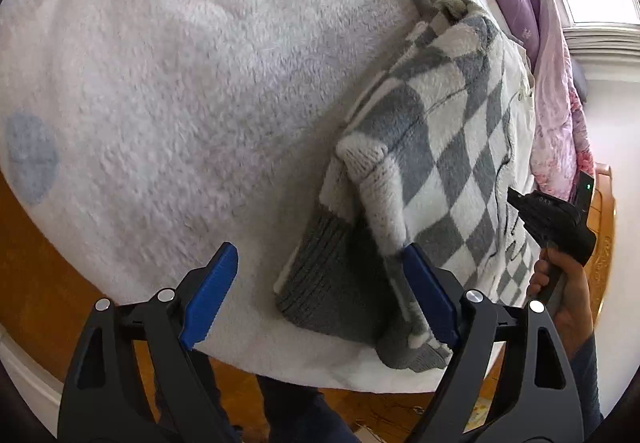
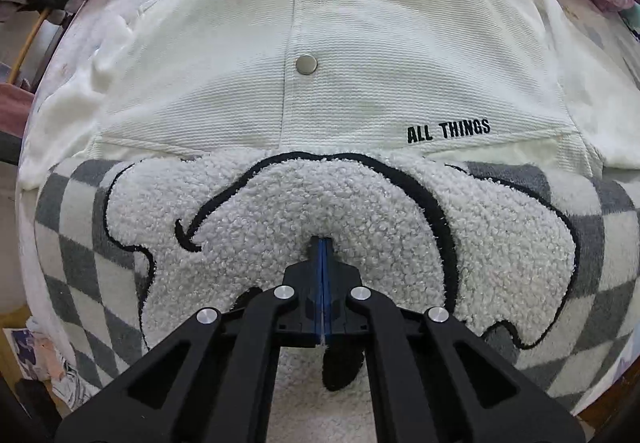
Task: Fold large clothes
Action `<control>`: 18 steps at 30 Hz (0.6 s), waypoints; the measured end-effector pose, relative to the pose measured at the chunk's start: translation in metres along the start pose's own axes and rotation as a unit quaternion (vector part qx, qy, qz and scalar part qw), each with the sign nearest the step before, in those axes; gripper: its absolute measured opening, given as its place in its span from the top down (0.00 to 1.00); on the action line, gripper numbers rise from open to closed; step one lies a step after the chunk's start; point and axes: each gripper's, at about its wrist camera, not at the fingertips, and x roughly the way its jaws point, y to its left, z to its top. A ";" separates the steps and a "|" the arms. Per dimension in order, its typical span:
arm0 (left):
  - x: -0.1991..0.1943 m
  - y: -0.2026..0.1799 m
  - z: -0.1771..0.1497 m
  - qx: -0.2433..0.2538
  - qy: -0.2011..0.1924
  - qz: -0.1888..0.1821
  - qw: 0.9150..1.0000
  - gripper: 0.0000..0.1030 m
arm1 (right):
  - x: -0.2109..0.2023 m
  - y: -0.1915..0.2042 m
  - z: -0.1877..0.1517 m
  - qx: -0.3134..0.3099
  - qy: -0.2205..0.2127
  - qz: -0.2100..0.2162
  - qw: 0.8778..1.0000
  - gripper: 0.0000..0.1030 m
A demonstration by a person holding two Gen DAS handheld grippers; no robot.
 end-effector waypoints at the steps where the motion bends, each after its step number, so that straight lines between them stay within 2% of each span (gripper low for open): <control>1: 0.001 0.001 -0.001 -0.002 0.003 -0.003 1.000 0.18 | -0.005 0.000 -0.004 0.003 0.002 0.000 1.000 1.00; 3: 0.005 0.000 -0.003 -0.007 0.008 -0.010 1.000 0.18 | -0.018 -0.001 -0.024 0.023 0.021 0.016 0.999 1.00; 5: 0.009 -0.001 -0.004 -0.011 0.011 -0.016 1.000 0.18 | -0.027 0.002 -0.061 0.031 0.048 0.039 0.998 1.00; 8: 0.014 -0.001 -0.005 -0.014 0.019 -0.024 0.999 0.18 | -0.033 0.010 -0.110 0.014 0.067 0.028 0.997 1.00; 9: 0.016 -0.001 -0.006 -0.013 0.023 -0.025 0.999 0.18 | -0.023 0.010 -0.127 0.009 0.081 0.026 0.996 1.00; 10: 0.018 0.000 -0.005 -0.010 0.028 -0.026 0.999 0.18 | -0.015 0.006 -0.138 0.013 0.076 0.030 0.997 1.00; 11: 0.022 -0.002 -0.006 -0.008 0.032 -0.024 0.999 0.19 | -0.010 0.003 -0.143 0.015 0.062 0.035 0.997 1.00; 15: 0.032 -0.005 -0.007 -0.006 0.045 -0.028 0.999 0.20 | -0.018 0.002 -0.147 0.023 0.053 0.035 0.998 1.00; 18: 0.044 -0.003 -0.006 -0.012 0.059 -0.022 0.998 0.34 | -0.033 0.003 -0.158 0.014 0.038 0.043 0.998 0.99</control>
